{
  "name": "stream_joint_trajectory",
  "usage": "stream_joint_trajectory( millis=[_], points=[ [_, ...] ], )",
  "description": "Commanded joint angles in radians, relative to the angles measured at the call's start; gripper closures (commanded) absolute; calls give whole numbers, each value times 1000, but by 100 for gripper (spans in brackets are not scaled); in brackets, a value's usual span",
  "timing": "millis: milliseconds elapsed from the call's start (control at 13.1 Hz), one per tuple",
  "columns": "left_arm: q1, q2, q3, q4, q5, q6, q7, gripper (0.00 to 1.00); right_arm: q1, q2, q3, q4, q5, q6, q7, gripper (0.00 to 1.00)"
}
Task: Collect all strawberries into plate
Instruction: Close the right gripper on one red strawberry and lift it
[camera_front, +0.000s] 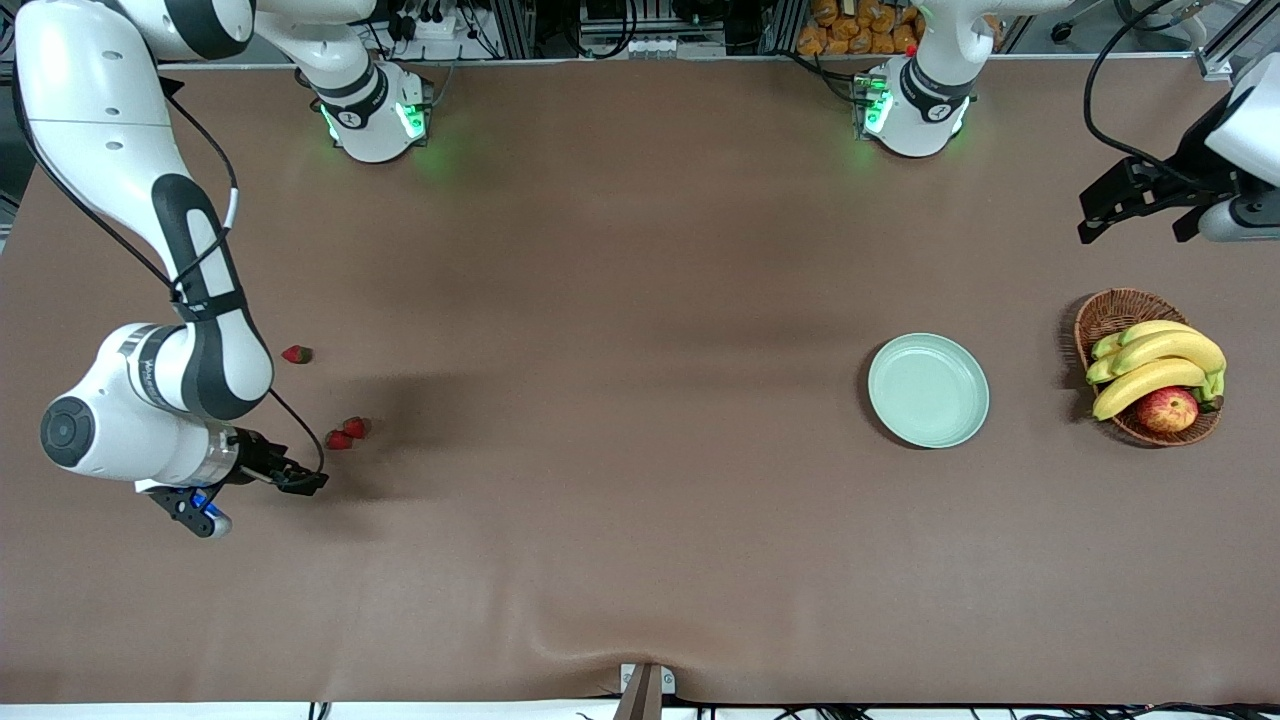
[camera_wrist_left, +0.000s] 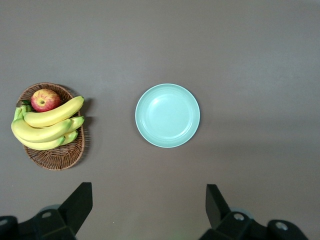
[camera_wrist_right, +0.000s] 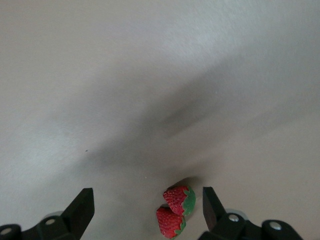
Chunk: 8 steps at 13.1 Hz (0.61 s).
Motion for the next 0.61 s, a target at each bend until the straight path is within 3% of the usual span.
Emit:
stream_joint_trajectory(
  millis=[0, 535],
  points=[
    [-12, 14, -4, 14, -4, -1, 1, 0, 8, 13, -5, -18, 10, -4, 88, 6],
    [-9, 12, -4, 14, -4, -9, 5, 0, 8, 47, -11, -44, 10, -19, 130, 14]
  ],
)
